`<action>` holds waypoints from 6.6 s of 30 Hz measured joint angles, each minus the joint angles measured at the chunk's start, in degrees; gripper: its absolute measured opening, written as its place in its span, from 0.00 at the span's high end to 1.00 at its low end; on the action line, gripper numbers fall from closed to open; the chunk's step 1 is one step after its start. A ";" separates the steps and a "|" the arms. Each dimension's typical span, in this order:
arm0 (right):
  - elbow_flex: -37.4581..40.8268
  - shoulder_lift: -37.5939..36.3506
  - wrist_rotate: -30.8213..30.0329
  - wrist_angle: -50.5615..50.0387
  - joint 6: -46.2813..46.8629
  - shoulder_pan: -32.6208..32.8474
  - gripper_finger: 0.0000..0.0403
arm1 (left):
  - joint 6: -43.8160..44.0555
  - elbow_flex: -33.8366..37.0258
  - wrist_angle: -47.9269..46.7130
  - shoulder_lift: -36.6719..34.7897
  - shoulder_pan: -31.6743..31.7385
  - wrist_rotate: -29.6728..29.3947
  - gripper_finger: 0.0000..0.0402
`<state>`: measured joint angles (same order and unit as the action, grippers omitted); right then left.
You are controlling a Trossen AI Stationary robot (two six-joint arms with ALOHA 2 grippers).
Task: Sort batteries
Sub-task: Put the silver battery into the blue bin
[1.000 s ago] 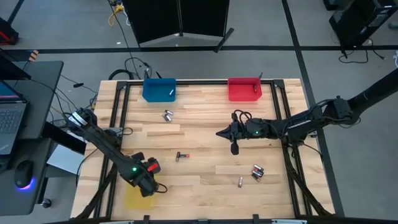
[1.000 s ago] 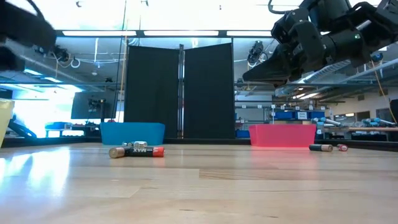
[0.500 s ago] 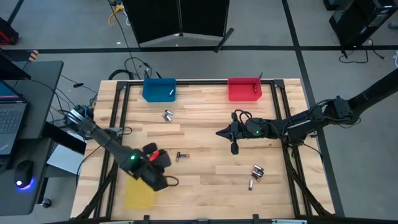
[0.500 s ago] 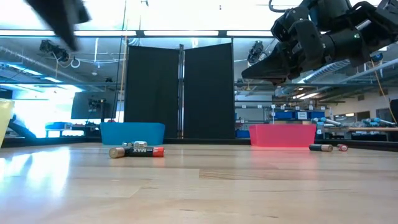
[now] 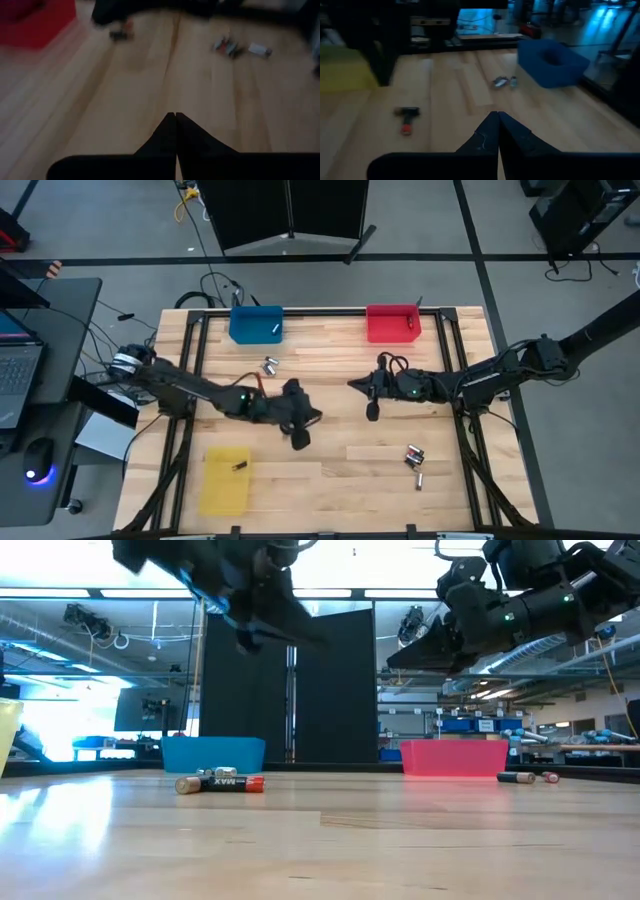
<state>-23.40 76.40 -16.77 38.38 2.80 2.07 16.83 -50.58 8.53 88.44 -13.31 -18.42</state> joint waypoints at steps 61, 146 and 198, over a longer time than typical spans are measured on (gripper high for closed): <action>0.00 0.00 -0.94 0.05 0.01 -0.07 0.93 | -9.11 4.52 15.37 0.00 7.53 3.40 0.99; -30.27 -2.47 13.94 -90.82 42.42 4.52 0.80 | -12.27 31.21 37.18 -12.76 13.96 9.73 0.98; -13.38 -2.43 16.39 -81.21 67.92 32.63 0.68 | -13.69 31.18 31.78 -12.74 14.40 9.55 0.98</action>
<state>-36.78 73.97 -0.38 -42.83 70.73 34.71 3.14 -19.40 40.32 75.70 1.08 -8.86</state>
